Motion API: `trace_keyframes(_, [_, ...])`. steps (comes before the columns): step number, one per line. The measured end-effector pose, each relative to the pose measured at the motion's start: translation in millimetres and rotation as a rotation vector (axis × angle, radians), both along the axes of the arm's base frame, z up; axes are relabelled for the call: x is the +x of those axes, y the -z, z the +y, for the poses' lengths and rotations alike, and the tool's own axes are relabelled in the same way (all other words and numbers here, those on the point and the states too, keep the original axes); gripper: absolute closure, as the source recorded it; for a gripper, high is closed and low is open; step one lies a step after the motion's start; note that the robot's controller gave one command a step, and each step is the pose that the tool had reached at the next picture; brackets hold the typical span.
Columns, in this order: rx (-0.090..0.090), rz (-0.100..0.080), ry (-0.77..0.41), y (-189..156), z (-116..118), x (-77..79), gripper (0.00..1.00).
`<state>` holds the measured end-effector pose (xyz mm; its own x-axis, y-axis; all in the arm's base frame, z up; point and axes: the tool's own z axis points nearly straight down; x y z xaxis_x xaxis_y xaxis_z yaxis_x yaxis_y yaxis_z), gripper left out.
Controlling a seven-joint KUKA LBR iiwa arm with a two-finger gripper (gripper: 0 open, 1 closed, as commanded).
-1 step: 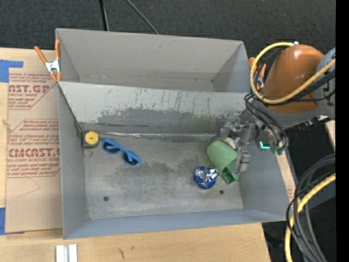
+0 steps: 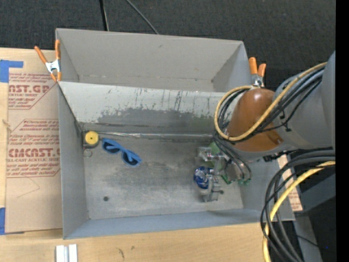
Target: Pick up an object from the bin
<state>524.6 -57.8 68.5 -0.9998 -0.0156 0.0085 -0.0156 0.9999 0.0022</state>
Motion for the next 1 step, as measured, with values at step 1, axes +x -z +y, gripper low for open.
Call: trace_keyframes(1, [-0.002,-0.009,0.002,-4.6,-1.5,2.8,1.0])
